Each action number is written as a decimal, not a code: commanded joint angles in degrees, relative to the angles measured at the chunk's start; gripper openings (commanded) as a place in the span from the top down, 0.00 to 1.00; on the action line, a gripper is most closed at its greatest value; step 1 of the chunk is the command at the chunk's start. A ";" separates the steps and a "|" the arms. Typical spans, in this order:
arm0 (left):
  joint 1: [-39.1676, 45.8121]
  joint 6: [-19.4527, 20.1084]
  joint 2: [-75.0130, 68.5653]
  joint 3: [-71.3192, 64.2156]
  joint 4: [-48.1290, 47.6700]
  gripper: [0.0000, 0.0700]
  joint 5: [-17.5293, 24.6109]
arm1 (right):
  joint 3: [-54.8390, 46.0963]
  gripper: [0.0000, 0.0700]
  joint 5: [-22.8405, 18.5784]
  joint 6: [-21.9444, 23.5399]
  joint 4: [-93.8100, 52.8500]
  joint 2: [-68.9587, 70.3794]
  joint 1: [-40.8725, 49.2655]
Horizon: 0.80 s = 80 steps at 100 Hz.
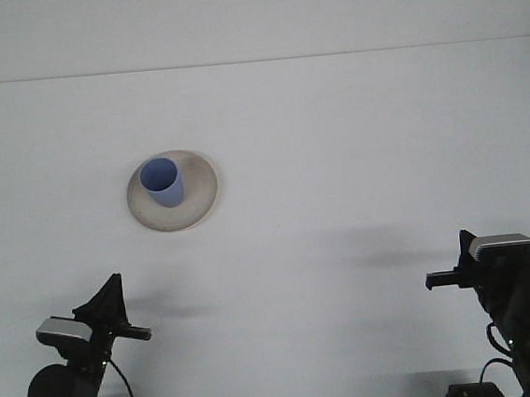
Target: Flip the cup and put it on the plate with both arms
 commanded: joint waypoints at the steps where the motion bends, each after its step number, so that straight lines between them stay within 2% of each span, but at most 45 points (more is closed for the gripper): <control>1: 0.26 -0.57 -0.20 -0.70 1.84 0.98 1.01 | 0.26 1.00 0.04 0.44 0.83 0.28 0.07; 19: 0.44 -0.68 -0.20 -3.80 6.21 0.98 0.96 | 0.26 1.00 0.04 0.44 0.98 0.28 0.07; 80: 1.75 -0.42 -0.17 -3.78 6.16 0.98 0.92 | 0.26 1.00 0.07 0.44 0.98 0.28 0.07</control>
